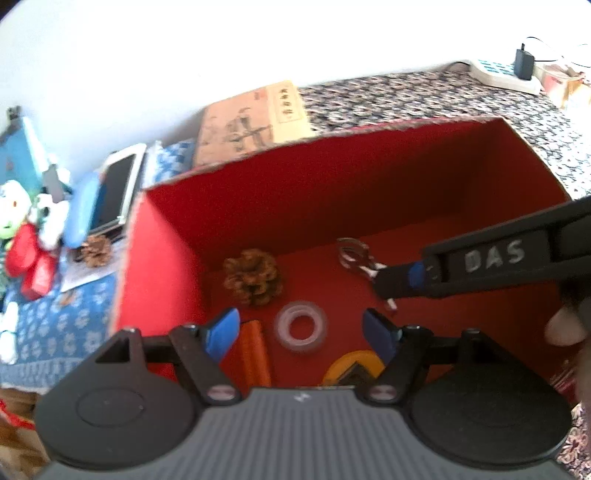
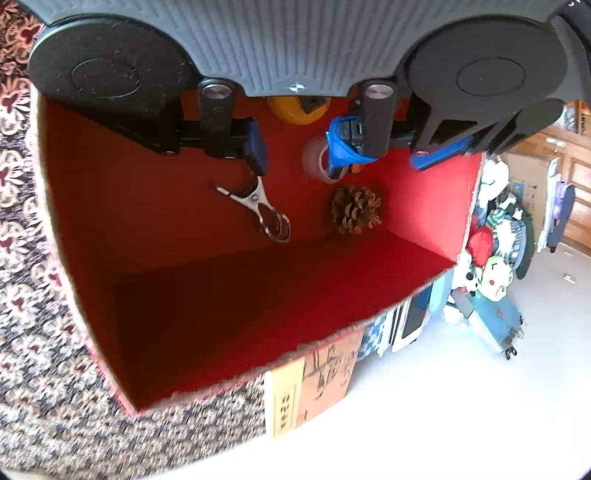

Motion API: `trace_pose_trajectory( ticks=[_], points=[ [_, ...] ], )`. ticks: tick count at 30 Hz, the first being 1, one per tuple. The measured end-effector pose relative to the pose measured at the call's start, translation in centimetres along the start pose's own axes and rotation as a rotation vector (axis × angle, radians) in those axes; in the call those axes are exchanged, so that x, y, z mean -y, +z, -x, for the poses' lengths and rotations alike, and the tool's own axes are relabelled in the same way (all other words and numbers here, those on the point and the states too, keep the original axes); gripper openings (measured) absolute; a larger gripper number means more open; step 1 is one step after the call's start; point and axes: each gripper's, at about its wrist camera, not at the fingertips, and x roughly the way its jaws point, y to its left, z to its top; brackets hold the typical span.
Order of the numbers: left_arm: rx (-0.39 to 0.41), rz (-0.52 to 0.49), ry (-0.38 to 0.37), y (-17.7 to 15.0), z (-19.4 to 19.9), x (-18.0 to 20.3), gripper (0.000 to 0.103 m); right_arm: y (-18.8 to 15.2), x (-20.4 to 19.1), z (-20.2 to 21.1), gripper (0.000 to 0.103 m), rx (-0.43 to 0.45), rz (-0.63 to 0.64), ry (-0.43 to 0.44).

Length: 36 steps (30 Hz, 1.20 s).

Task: Organize rigid objects
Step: 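Move the right gripper out of the box toward the black round object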

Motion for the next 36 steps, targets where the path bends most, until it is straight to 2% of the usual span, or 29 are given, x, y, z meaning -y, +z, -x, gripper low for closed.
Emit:
trace_pose_trajectory(
  ticks=[7,16,24,27,36],
  points=[
    [0.038,0.057,0.027,-0.7,3.3,-1.1,0.076,-1.2,-1.6,3.3,0.02,0.128,0.122,-0.159],
    [0.106,0.055,0.04,-2.2,7.0,-0.5,0.077,-3.5,-2.2,6.1,0.019,0.206,0.194,-0.235],
    [0.153,0.082,0.016,-3.6,10.2,-0.8,0.078,-5.7,-3.0,8.2,0.019,0.279,0.226,-0.246],
    [0.162,0.085,0.005,-4.5,11.1,-0.9,0.078,-6.8,-2.6,9.6,0.019,0.335,0.195,-0.232],
    [0.176,0.085,-0.06,-7.7,13.4,-1.2,0.078,-9.5,-0.7,12.9,0.019,0.398,0.157,-0.193]
  ],
)
